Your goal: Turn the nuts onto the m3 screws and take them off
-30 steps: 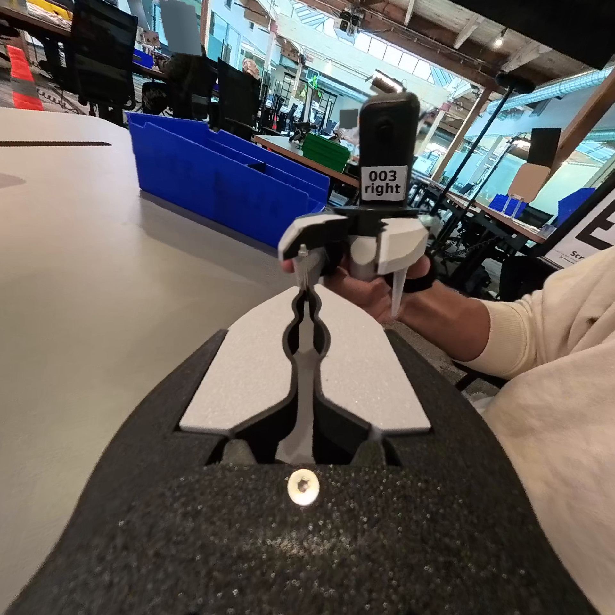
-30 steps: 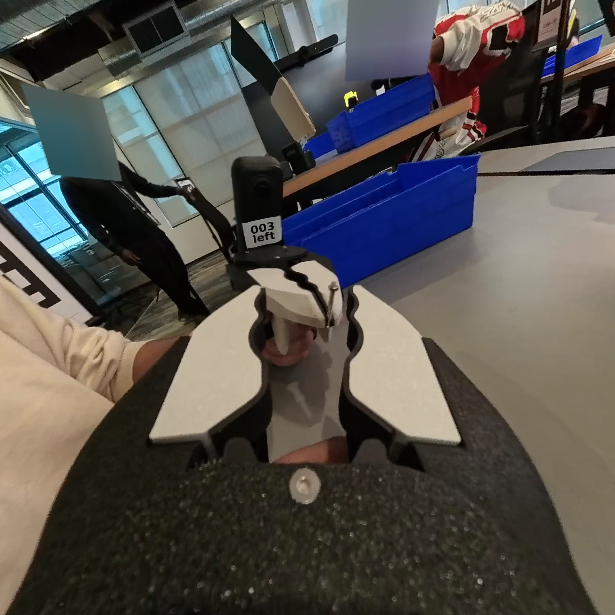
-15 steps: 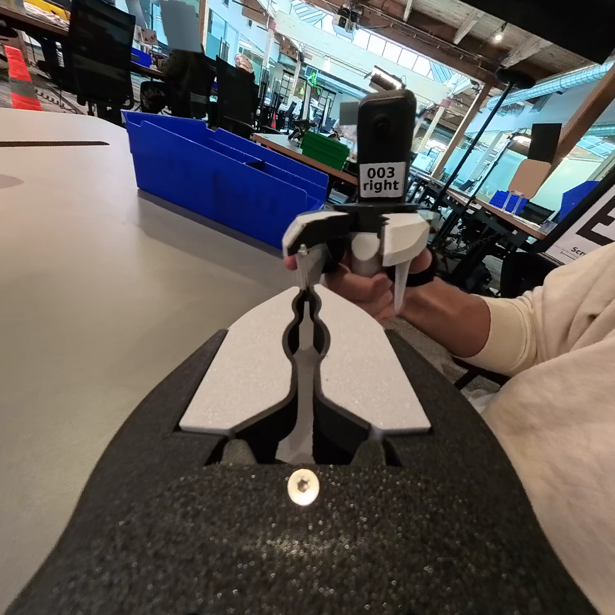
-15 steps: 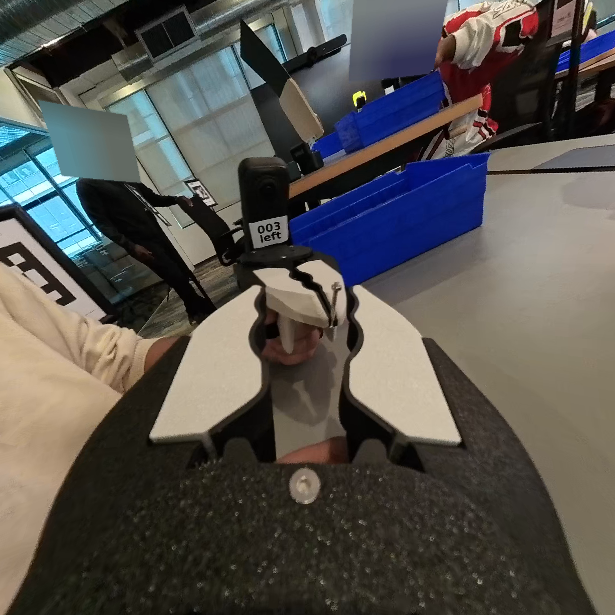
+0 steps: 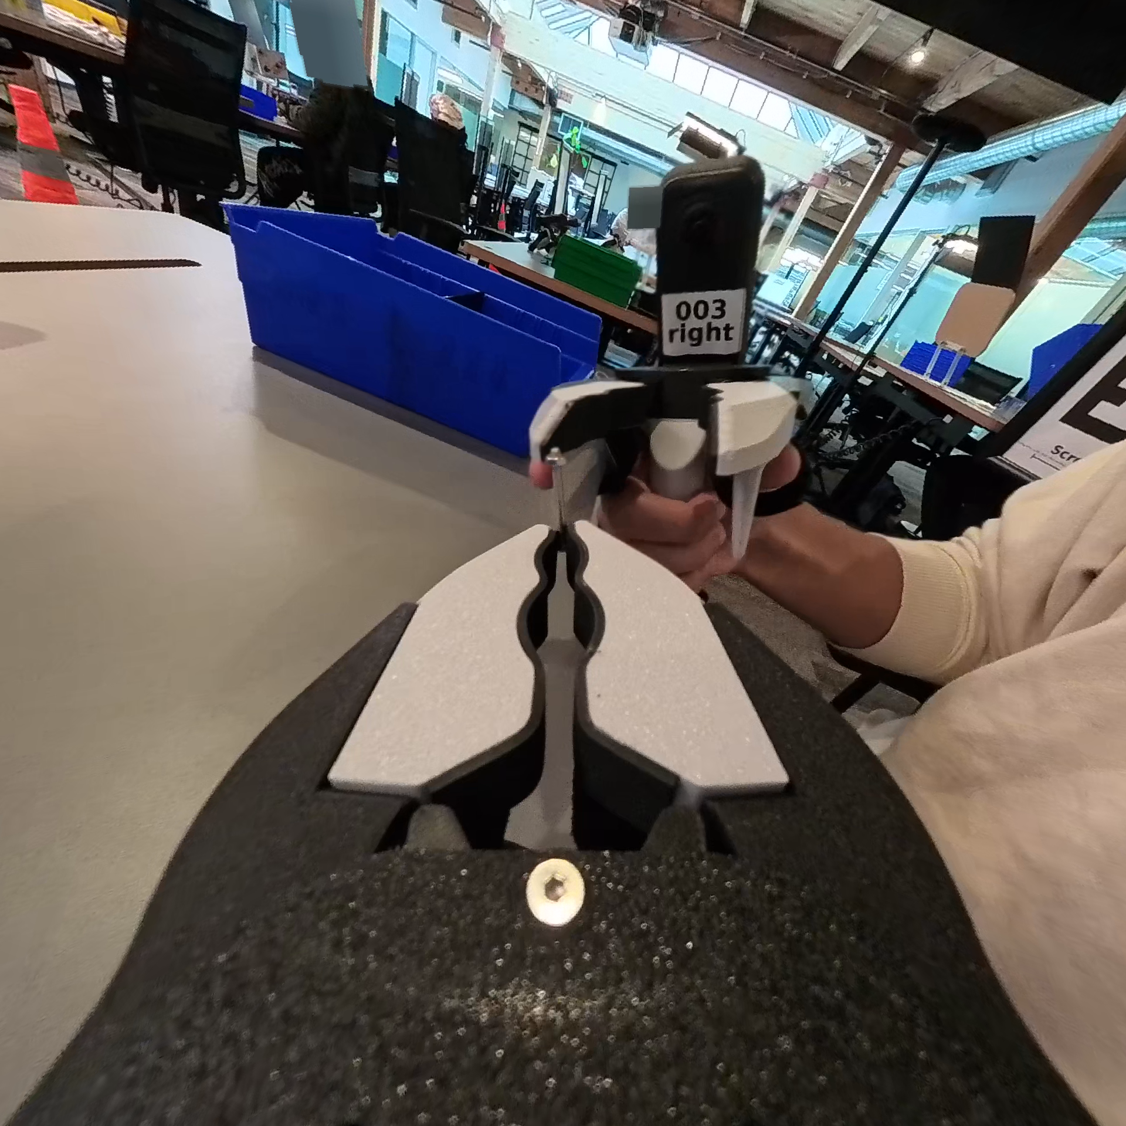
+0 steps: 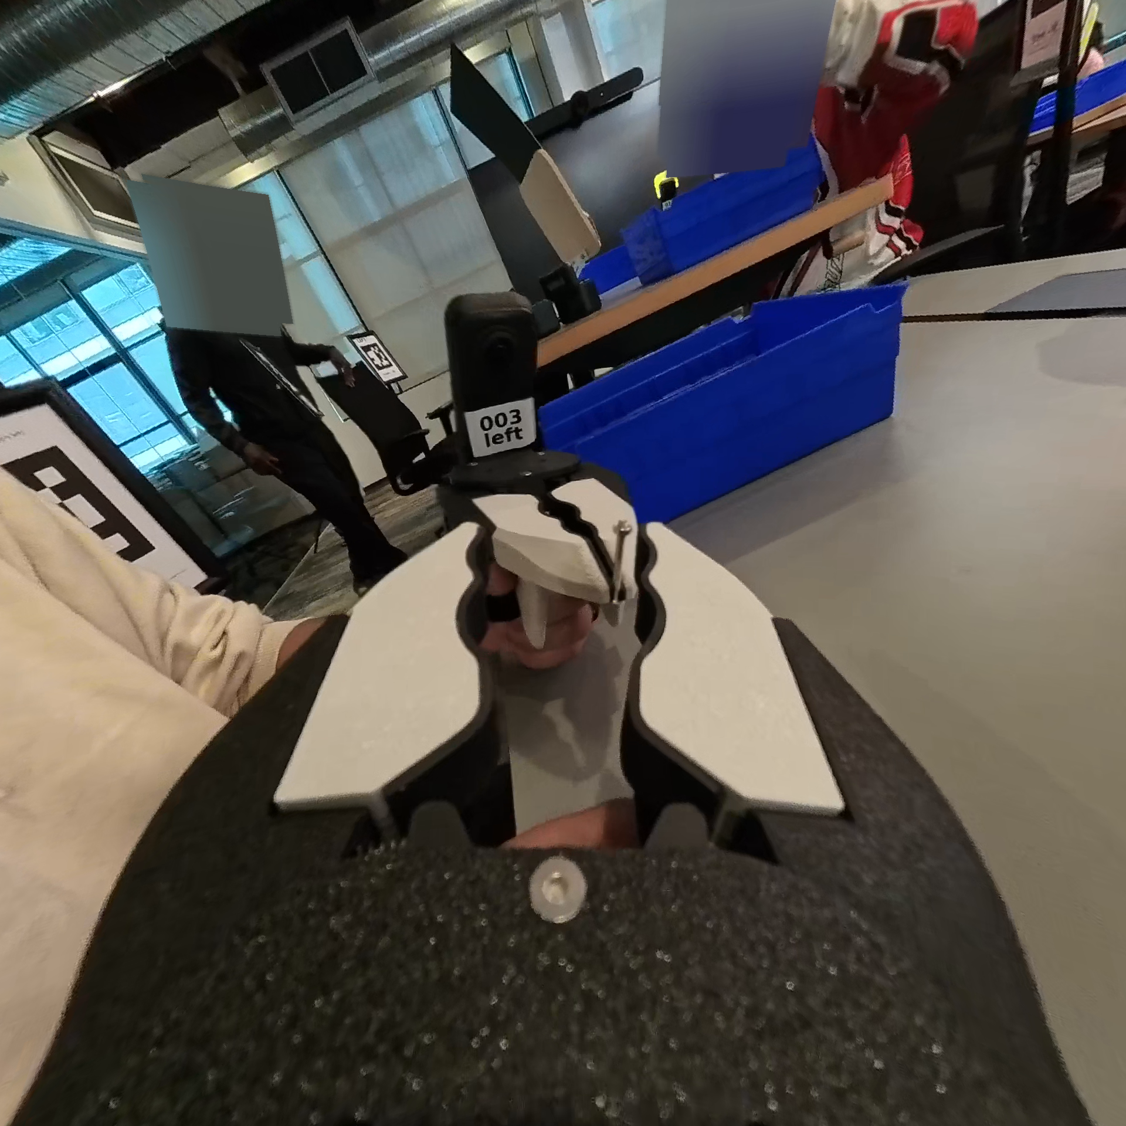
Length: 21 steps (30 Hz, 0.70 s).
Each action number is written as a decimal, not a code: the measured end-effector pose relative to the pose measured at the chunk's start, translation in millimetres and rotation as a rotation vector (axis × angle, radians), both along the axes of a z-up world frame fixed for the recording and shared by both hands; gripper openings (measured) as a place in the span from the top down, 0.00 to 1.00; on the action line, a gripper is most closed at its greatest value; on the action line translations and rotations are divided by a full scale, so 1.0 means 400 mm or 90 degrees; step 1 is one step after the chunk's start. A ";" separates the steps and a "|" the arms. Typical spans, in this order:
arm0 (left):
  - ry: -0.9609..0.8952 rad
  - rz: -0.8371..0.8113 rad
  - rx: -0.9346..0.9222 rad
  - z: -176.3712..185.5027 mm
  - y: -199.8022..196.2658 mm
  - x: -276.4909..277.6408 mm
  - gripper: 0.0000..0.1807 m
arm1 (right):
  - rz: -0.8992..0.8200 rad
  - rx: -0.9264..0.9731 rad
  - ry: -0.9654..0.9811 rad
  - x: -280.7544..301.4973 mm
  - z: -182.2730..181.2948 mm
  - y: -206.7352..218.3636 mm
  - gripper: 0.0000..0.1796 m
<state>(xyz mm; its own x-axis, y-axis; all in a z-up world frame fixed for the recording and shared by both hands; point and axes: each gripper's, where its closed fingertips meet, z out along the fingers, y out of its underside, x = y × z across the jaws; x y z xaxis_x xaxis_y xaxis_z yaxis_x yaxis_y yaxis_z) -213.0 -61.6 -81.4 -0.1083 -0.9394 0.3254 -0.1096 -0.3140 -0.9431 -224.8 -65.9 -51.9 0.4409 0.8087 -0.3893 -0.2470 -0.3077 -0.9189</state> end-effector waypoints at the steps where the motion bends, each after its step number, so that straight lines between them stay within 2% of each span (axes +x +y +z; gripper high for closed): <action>1: 0.001 -0.002 0.000 -0.001 -0.001 0.001 0.99 | 0.003 0.002 -0.002 -0.005 0.001 -0.002 0.75; 21: 0.005 -0.006 0.015 0.006 -0.013 0.003 0.99 | 0.032 -0.002 -0.004 -0.055 -0.004 0.014 0.74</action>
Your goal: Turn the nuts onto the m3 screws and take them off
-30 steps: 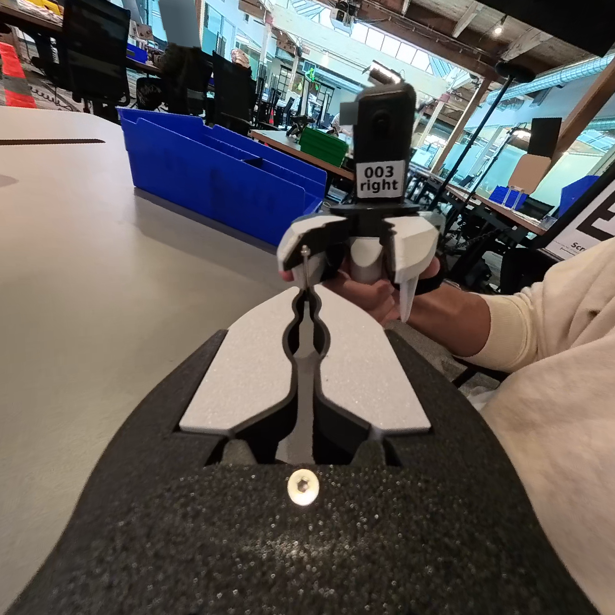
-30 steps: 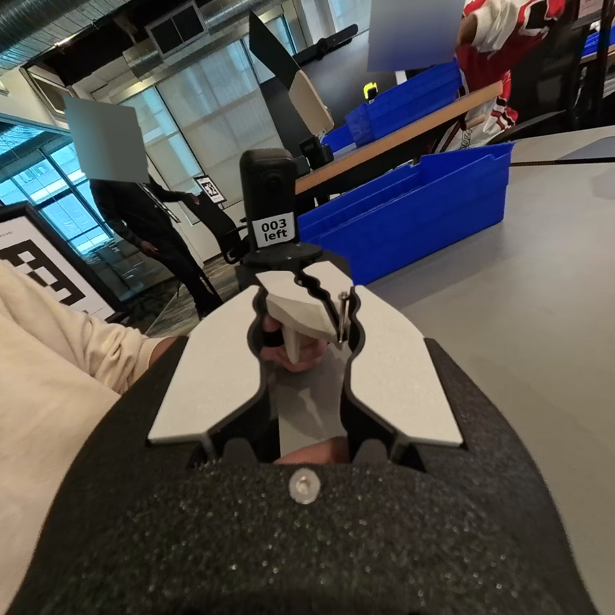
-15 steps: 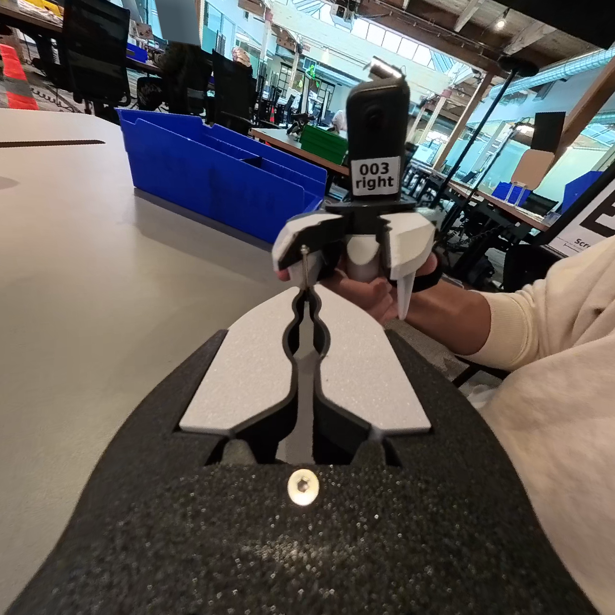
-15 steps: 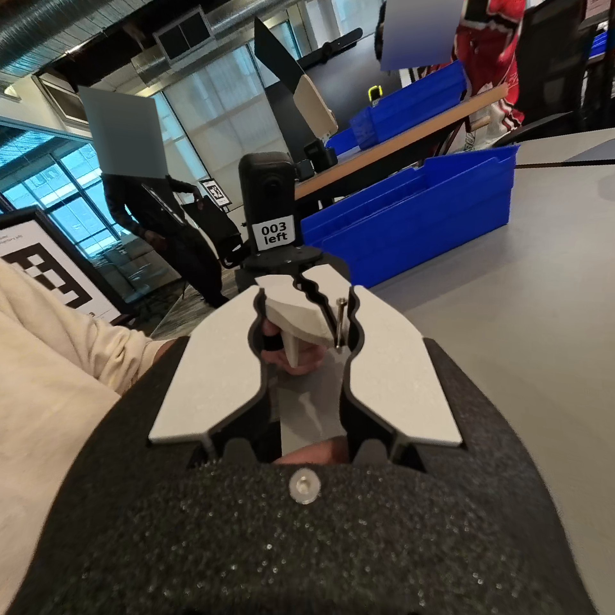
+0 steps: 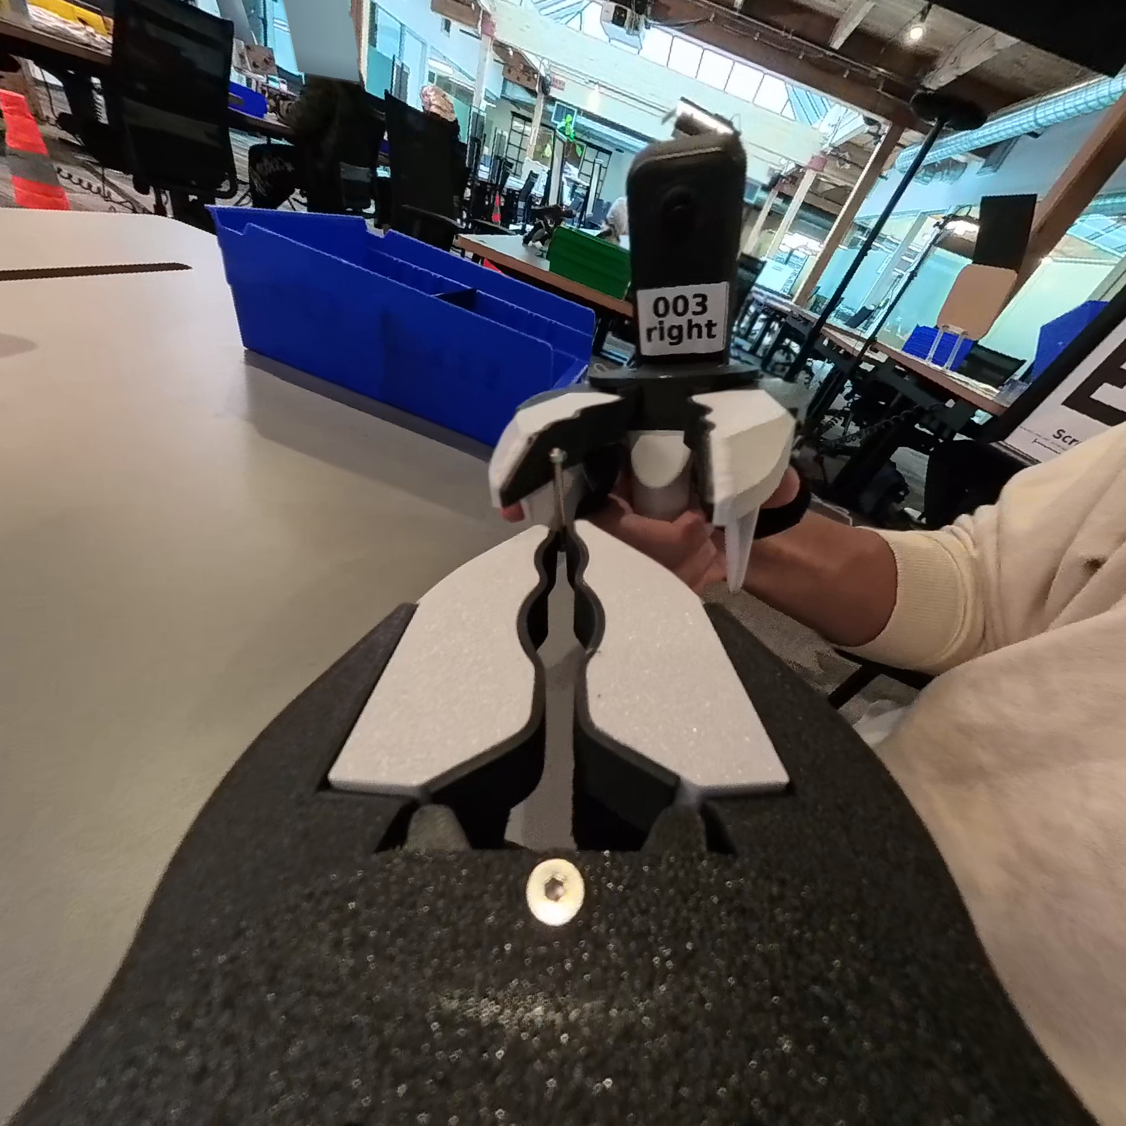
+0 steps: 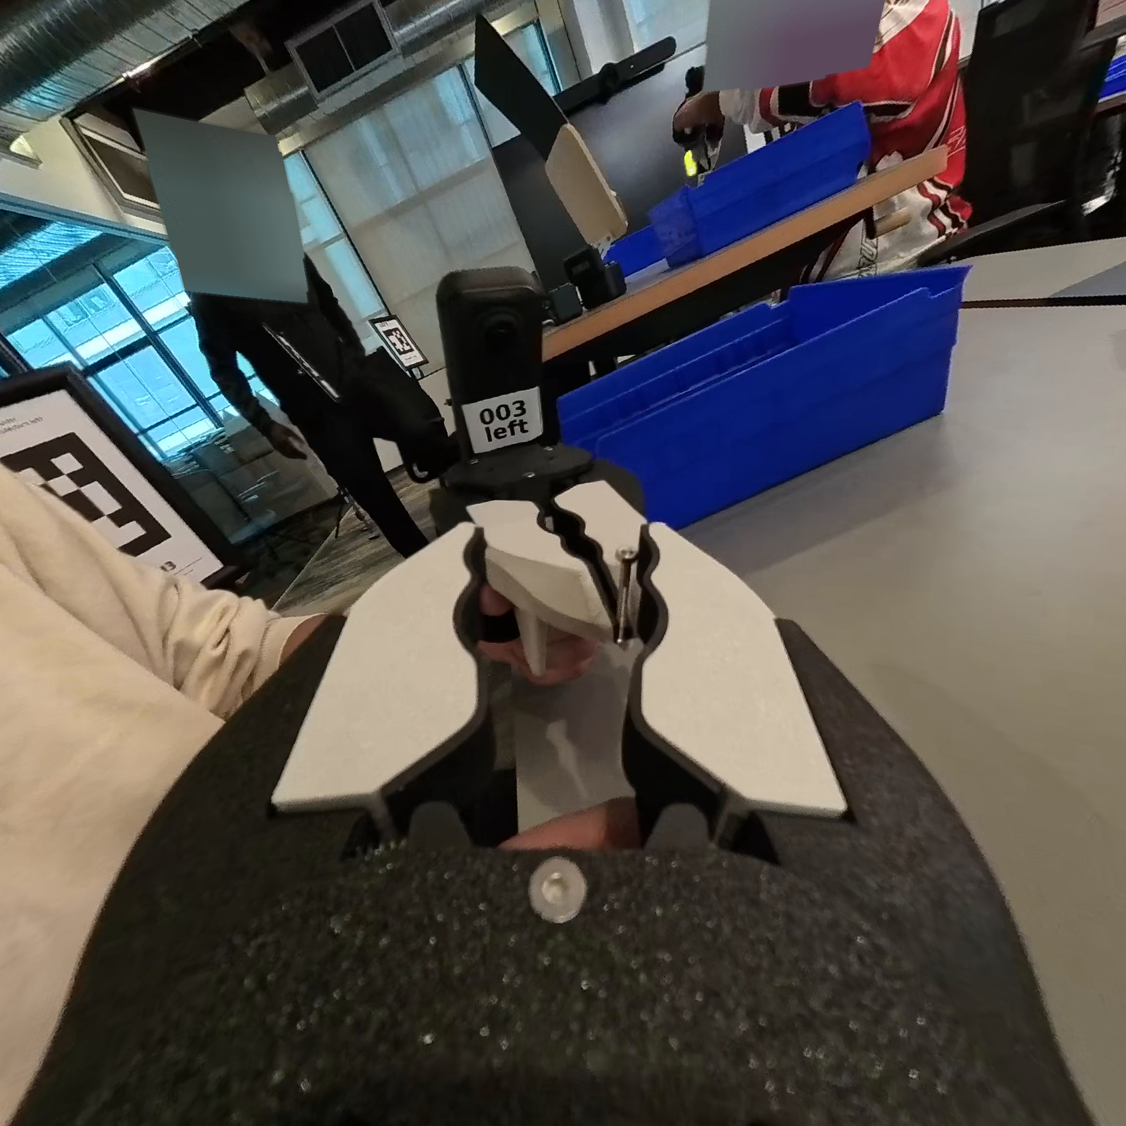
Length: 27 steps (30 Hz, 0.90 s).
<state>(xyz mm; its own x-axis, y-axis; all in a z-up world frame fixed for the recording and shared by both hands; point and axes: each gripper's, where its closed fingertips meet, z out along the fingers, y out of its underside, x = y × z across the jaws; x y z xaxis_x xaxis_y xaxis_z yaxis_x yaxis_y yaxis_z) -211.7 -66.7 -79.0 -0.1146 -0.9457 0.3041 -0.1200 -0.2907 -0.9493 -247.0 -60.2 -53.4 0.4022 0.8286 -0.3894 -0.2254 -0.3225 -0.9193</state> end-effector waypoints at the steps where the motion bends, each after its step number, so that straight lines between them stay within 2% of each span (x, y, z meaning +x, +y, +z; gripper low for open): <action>1: -0.001 0.000 0.001 0.002 -0.001 0.000 0.99 | -0.004 0.000 0.000 0.001 0.000 0.004 0.74; 7: -0.004 0.007 -0.004 0.003 0.011 -0.009 0.99 | -0.016 0.004 0.003 0.049 0.014 -0.023 0.75; 13: -0.001 0.009 -0.004 -0.001 0.010 -0.005 0.99 | -0.003 0.003 0.010 0.021 0.009 -0.018 0.77; 17: -0.003 0.017 0.002 0.007 0.015 -0.013 0.99 | -0.016 0.006 0.022 0.039 0.024 -0.011 0.76; 19: -0.005 0.017 0.002 0.010 0.015 -0.016 0.99 | -0.058 0.016 0.022 0.062 0.032 -0.006 0.77; 22: 0.005 0.005 0.014 0.007 0.004 -0.013 0.99 | -0.155 0.013 -0.058 0.078 0.001 0.026 0.81; 24: 0.016 -0.002 0.027 0.001 -0.005 -0.009 0.99 | -0.146 0.029 -0.097 0.067 -0.008 0.018 0.87; 27: 0.020 -0.009 0.029 0.000 -0.013 -0.006 0.99 | -0.118 0.040 -0.094 0.057 0.000 0.002 0.87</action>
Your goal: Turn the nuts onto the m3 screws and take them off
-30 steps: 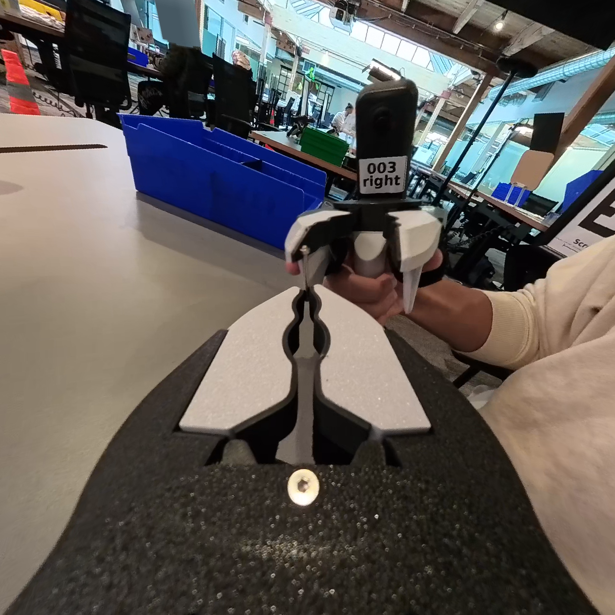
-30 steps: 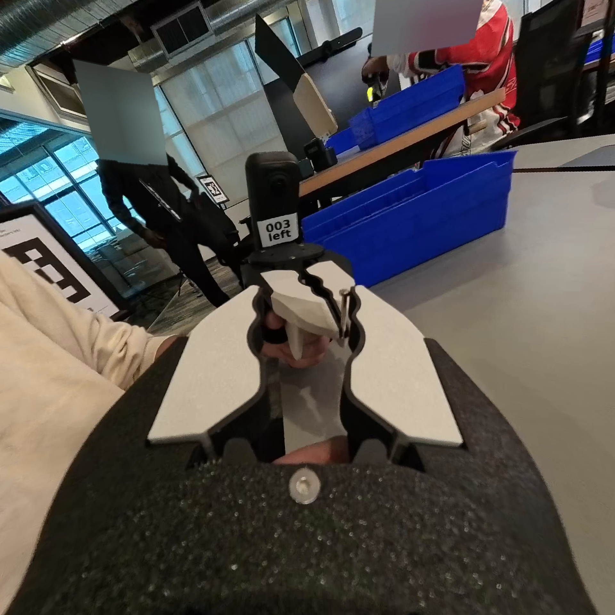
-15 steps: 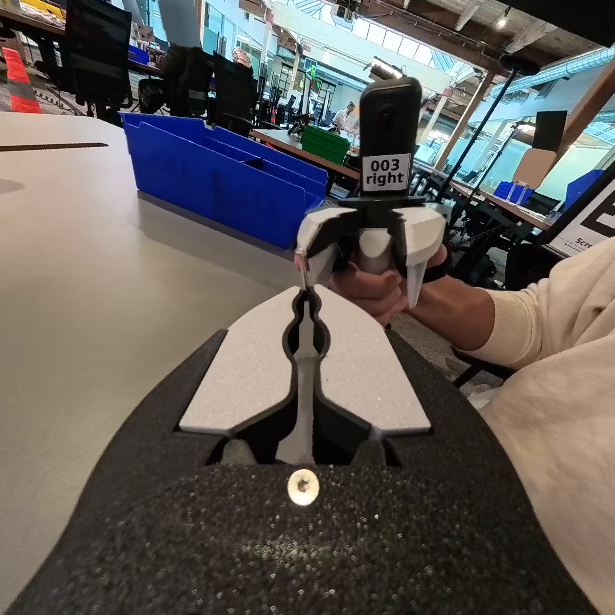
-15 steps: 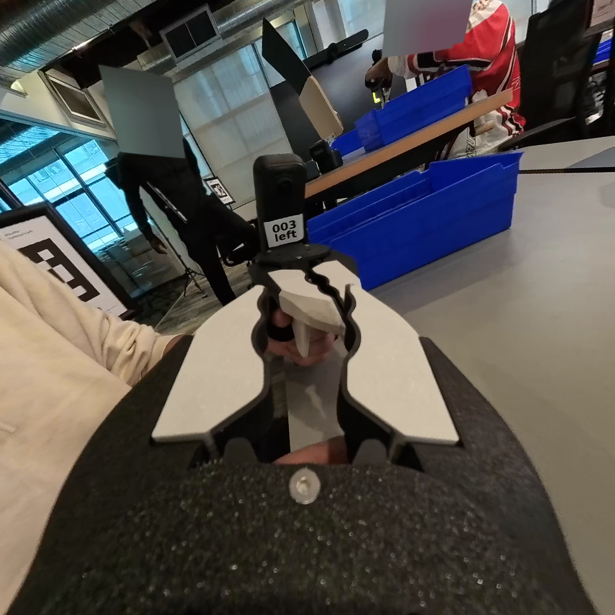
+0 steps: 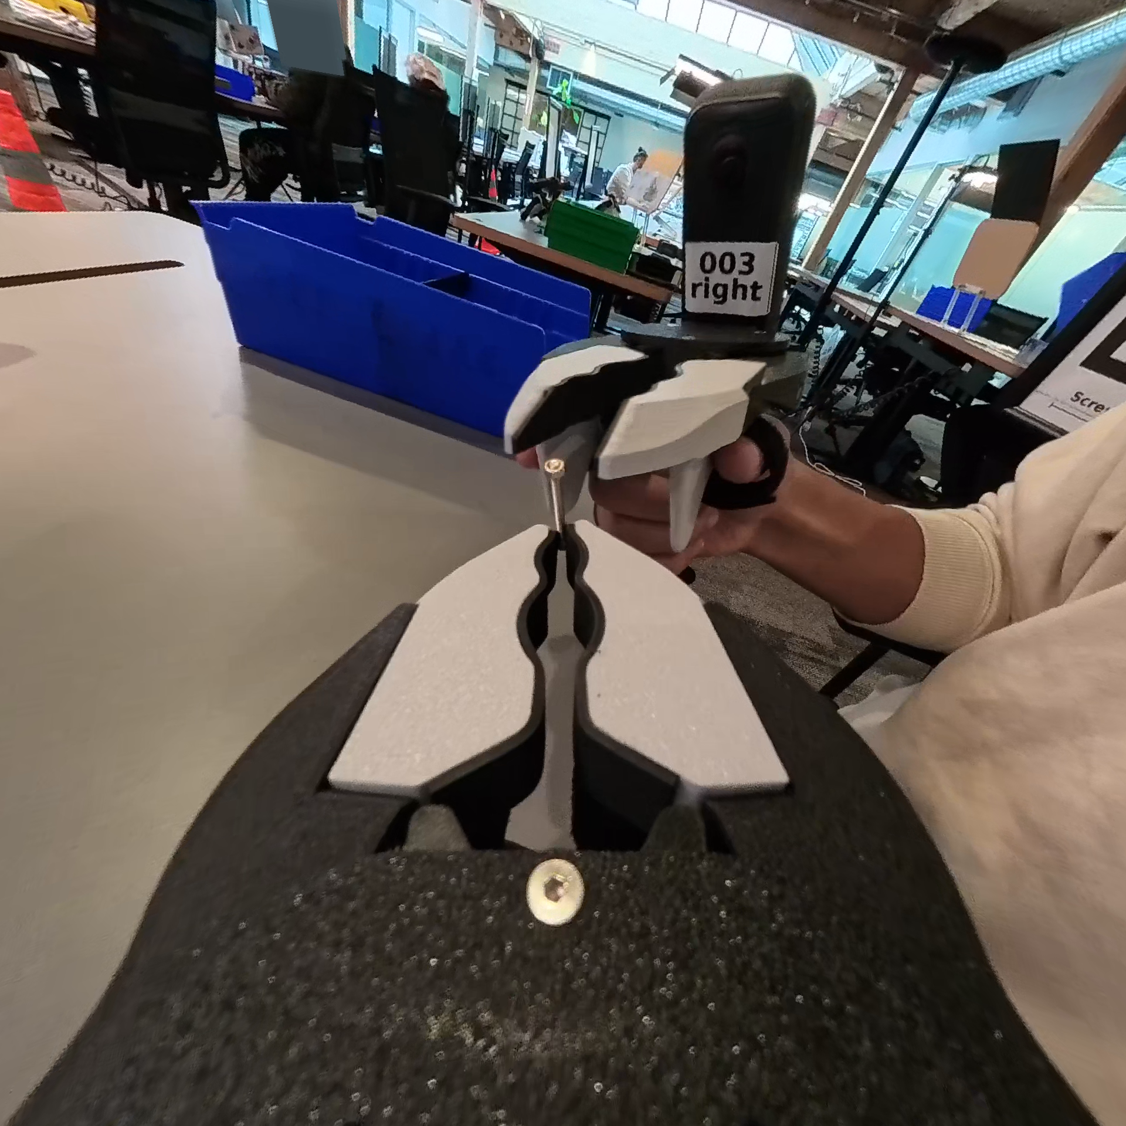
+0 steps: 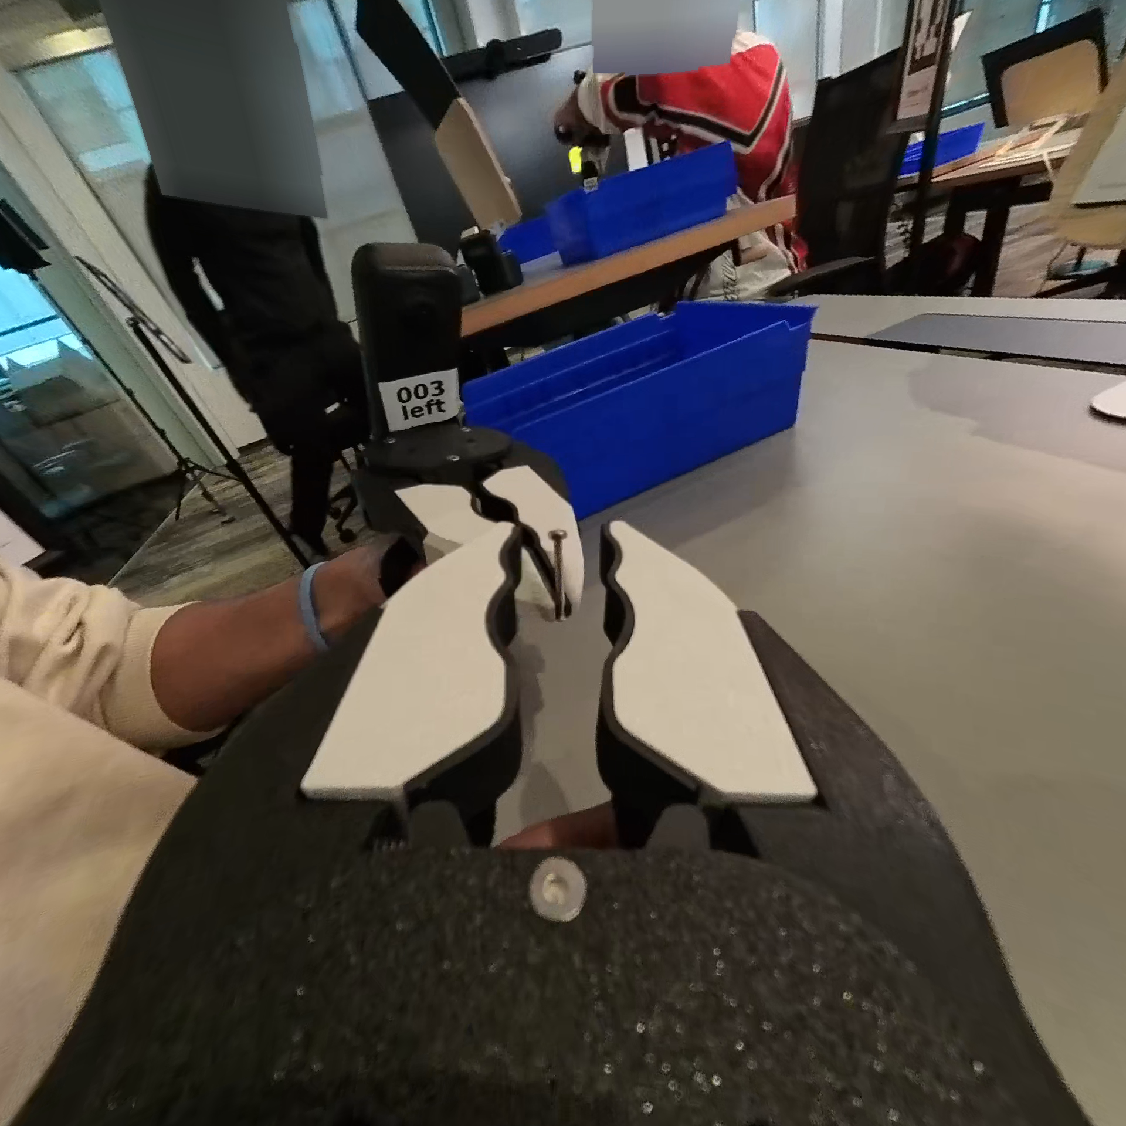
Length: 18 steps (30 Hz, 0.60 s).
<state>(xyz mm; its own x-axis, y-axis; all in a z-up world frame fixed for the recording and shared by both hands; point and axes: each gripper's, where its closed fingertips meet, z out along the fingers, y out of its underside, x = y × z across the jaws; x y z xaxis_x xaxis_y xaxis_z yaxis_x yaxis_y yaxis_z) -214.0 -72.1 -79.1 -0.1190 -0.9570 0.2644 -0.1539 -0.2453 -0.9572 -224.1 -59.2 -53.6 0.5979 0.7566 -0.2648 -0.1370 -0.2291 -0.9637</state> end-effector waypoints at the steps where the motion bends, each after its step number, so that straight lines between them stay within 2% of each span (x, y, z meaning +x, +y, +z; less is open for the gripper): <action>1: 0.002 -0.002 0.002 -0.001 -0.002 0.001 0.99 | 0.004 -0.001 -0.010 -0.001 -0.003 -0.001 0.86; 4: 0.001 -0.010 0.001 0.002 -0.010 0.002 0.99 | 0.022 0.006 -0.040 -0.008 -0.007 -0.006 0.89; 5: 0.000 -0.013 0.001 0.004 -0.012 0.002 0.99 | 0.031 0.006 -0.052 -0.009 -0.011 -0.008 0.96; 8: -0.006 -0.049 -0.010 0.013 -0.033 -0.003 0.99 | 0.090 0.013 -0.040 -0.015 -0.003 -0.028 0.97; 15: -0.057 -0.202 -0.054 0.062 -0.130 -0.028 0.99 | 0.396 -0.020 0.159 -0.030 0.050 -0.134 0.98; 18: -0.087 -0.251 -0.081 0.081 -0.158 -0.038 0.99 | 0.491 -0.039 0.236 -0.040 0.069 -0.161 0.98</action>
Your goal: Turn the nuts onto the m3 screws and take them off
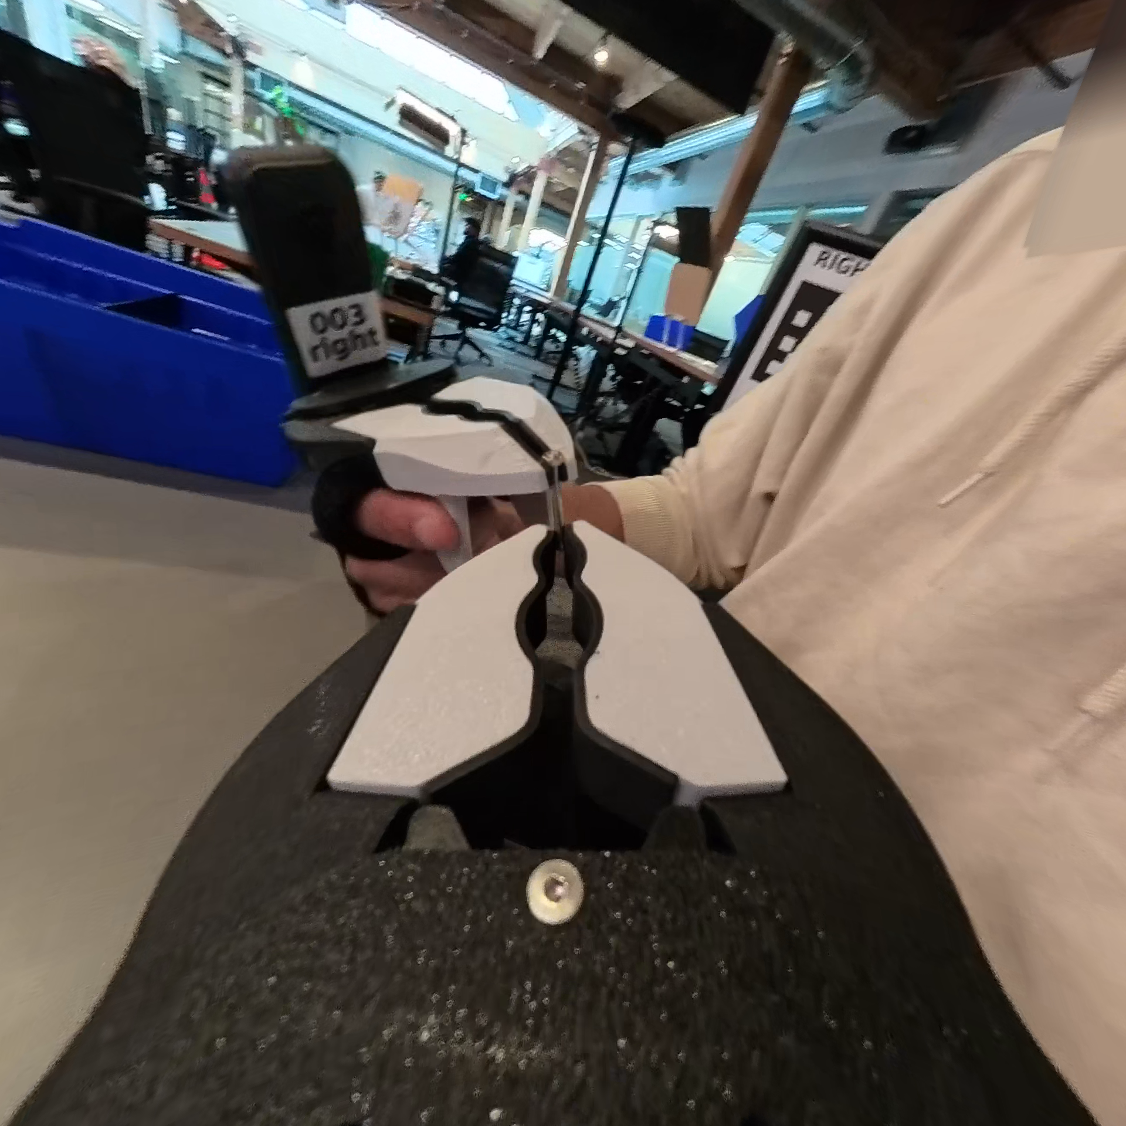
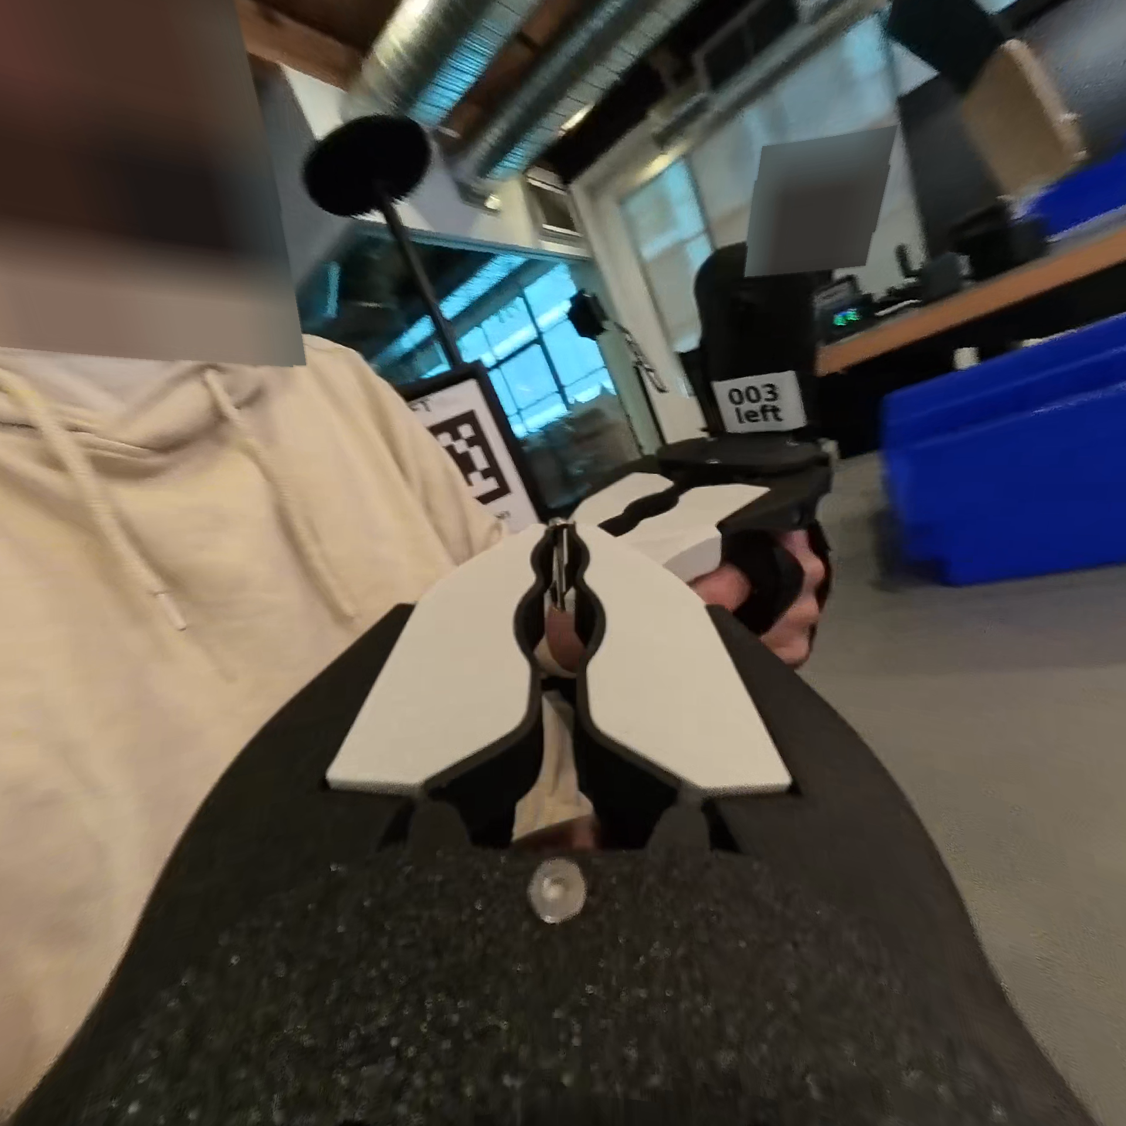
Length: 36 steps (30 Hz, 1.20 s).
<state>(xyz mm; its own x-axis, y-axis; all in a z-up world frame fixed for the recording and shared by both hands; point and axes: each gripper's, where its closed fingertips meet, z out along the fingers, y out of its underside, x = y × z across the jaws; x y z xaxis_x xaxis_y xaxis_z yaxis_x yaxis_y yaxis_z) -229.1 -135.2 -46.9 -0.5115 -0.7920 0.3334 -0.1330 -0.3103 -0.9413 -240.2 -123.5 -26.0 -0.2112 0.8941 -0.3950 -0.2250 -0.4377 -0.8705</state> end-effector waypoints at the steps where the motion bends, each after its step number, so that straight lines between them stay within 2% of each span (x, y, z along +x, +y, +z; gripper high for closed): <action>1: -0.006 -0.005 -0.005 0.003 -0.003 0.000 0.99 | 0.014 -0.004 0.012 -0.002 0.002 -0.001 0.98; 4: -0.011 0.005 -0.017 0.004 0.007 0.001 0.99 | 0.005 -0.018 0.032 0.000 0.002 0.015 0.98; 7: 0.007 0.059 -0.008 -0.016 0.046 0.012 0.99 | -0.073 -0.033 -0.003 0.010 -0.021 0.054 0.84; 9: 0.025 0.116 0.005 -0.036 0.082 0.021 0.99 | -0.157 -0.039 -0.050 0.026 -0.047 0.089 0.80; 12: 0.071 0.237 0.051 -0.074 0.150 0.041 0.99 | -0.365 -0.045 -0.104 0.076 -0.070 0.162 0.81; 15: 0.108 0.325 0.113 -0.105 0.190 0.054 0.99 | -0.563 0.013 -0.184 0.102 -0.079 0.194 0.82; 18: 0.121 0.349 0.140 -0.116 0.193 0.065 0.99 | -0.661 0.060 -0.274 0.087 -0.097 0.200 0.83; 21: 0.121 0.345 0.134 -0.118 0.188 0.069 0.99 | -0.710 0.088 -0.302 0.081 -0.100 0.201 0.89; 25: 0.116 0.349 0.138 -0.111 0.189 0.064 0.99 | -0.705 0.081 -0.323 0.076 -0.111 0.202 0.93; 26: 0.116 0.343 0.137 -0.110 0.186 0.064 0.99 | -0.691 0.086 -0.315 0.071 -0.106 0.197 0.97; 30: 0.104 0.324 0.135 -0.100 0.175 0.060 0.99 | -0.664 0.102 -0.306 0.064 -0.095 0.185 0.97; 33: 0.090 0.277 0.112 -0.086 0.153 0.051 0.99 | -0.587 0.100 -0.271 0.048 -0.081 0.164 0.97; 36: 0.057 0.204 0.068 -0.059 0.117 0.035 0.99 | -0.438 0.071 -0.183 0.034 -0.052 0.125 0.97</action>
<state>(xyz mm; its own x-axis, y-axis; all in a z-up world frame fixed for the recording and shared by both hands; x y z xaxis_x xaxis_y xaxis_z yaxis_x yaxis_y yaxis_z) -215.1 -88.3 -70.4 -0.2040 -0.9406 0.2715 -0.1277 -0.2494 -0.9600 -226.5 -73.3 -47.0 0.5068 0.8250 -0.2500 -0.1730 -0.1868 -0.9670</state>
